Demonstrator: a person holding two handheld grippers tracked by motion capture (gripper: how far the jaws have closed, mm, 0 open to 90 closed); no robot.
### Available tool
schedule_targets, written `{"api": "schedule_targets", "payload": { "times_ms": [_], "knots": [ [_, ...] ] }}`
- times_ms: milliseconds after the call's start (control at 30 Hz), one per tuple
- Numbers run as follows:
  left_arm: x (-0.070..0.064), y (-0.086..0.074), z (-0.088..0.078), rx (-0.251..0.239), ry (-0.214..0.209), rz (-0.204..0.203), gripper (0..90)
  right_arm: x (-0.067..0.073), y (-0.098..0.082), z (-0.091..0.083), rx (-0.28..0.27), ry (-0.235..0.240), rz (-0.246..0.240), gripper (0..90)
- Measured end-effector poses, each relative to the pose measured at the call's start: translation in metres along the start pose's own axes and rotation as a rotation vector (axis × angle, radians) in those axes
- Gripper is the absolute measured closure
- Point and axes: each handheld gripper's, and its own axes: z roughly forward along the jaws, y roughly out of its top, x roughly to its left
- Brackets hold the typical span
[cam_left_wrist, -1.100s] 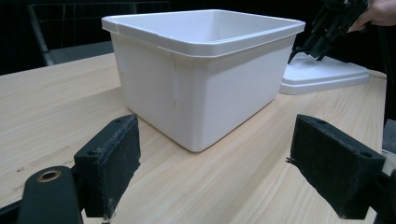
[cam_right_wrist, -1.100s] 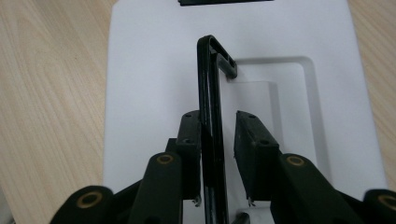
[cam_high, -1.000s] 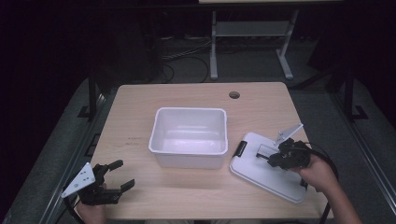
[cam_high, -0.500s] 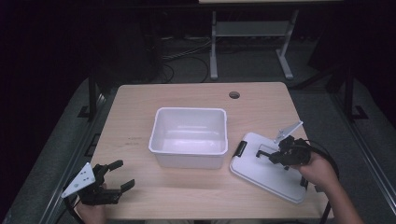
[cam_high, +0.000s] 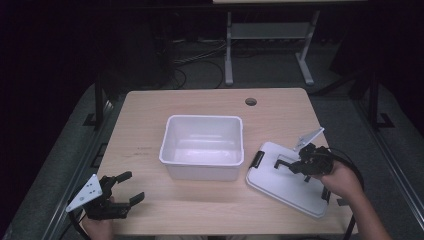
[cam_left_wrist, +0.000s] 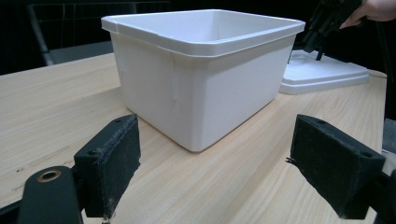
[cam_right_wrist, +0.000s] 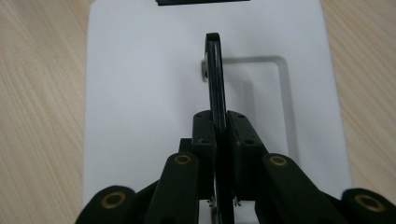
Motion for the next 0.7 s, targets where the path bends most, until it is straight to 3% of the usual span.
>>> {"api": "schedule_targets", "payload": {
  "times_ms": [700],
  "knots": [
    [0.0004, 0.0001, -0.0011, -0.004, 0.001, 0.004, 15.7, -0.0038, 0.0016, -0.0003, 0.005, 0.018, -0.018, 83.7]
  ]
}}
